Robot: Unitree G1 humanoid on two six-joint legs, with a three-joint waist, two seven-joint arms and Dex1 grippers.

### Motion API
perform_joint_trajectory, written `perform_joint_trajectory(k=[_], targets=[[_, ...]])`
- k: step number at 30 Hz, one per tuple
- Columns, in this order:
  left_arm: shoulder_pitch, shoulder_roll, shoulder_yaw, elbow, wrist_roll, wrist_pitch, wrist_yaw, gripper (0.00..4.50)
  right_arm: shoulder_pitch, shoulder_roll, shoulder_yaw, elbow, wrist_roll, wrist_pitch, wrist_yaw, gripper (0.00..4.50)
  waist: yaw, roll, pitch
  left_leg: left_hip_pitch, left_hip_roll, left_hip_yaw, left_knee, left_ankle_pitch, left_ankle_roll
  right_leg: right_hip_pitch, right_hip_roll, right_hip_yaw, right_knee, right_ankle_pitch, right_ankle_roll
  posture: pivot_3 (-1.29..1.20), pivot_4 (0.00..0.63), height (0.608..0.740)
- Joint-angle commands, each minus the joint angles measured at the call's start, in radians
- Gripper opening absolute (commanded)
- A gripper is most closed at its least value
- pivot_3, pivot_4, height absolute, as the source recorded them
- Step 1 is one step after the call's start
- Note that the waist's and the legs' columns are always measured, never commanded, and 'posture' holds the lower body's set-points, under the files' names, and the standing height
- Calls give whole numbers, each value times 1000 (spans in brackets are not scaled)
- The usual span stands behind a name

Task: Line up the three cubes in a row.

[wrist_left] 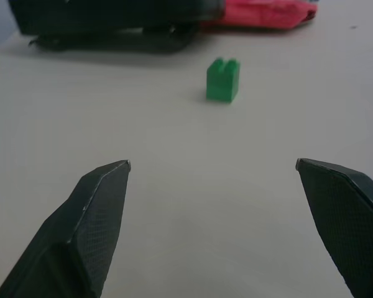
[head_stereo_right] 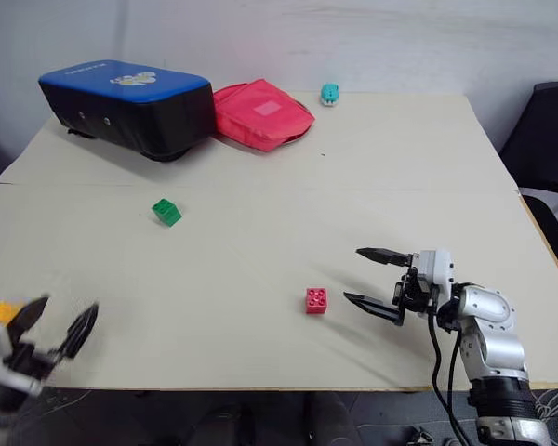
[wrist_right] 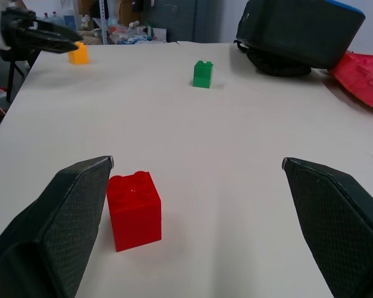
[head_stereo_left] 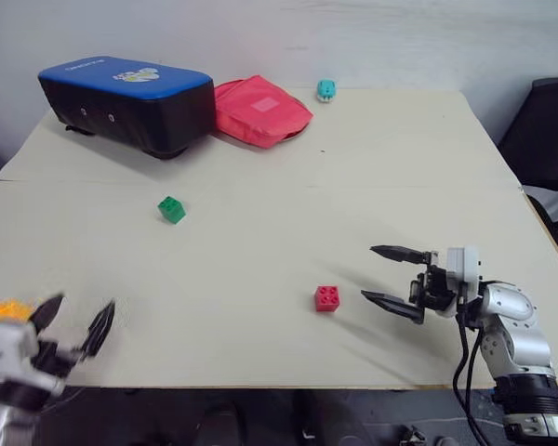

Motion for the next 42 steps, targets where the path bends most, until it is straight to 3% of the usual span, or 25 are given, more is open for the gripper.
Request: perform_joint_trajectory(k=[1,7,12,18,25,29,32,34,39,42], targets=[[-273,132,-89,226,17,113,-35,4500,9,16,-15,-72,12,-25,-36,4470,2,0,0,-1,0,0,1,1,-2,-1,0,0,0,0,0,0,150,740],[-672,185,-271,692,127,84,-186,4500,56,33,-17,-138,3,-37,-92,4470,-13,3,-1,-3,1,6,0,1,-5,-4,0,0,1,0,1,0,150,740],[-858,167,-371,973,216,-28,-299,4500,88,32,-12,-202,4,-23,-133,4470,-12,3,-1,-19,3,7,12,1,-6,-22,0,-2,8,0,1,0,150,740],[-1001,135,-424,1234,324,-172,-274,4500,139,22,-19,-297,12,13,-199,4470,-8,3,-1,-19,3,6,20,1,-6,-21,0,-2,17,0,1,0,150,740],[-1062,107,-404,1388,337,-238,-278,2496,161,10,-22,-334,7,36,-235,4500,-7,3,-1,-19,3,6,20,1,-6,-22,0,-2,17,0,1,0,150,740],[-1036,99,-397,1325,305,-321,-396,1497,167,-2,-22,-353,7,46,-245,4500,-5,3,-1,-19,3,6,20,1,-6,-22,-1,-2,17,0,1,0,150,740],[-956,98,-425,1137,249,-342,-615,1509,180,-26,-23,-387,17,69,-243,4500,-5,3,-1,-20,3,6,20,1,-6,-22,-1,-2,17,0,1,0,150,740],[-848,106,-481,898,215,-297,-729,1509,194,-60,-23,-412,25,95,-224,4500,-6,3,-1,-20,3,5,20,1,-6,-22,-1,-3,17,0,1,0,150,740],[-620,126,-619,473,197,-203,-840,1509,255,-145,-32,-447,54,135,-142,4500,-7,3,-1,-19,3,5,21,1,-6,-21,-1,-2,18,0,1,0,150,740],[-572,81,-680,398,245,-211,-792,1509,291,-178,-31,-457,69,158,-116,4500,-3,3,-1,-18,3,4,21,1,-5,-18,-1,-1,17,0,1,0,150,740]])
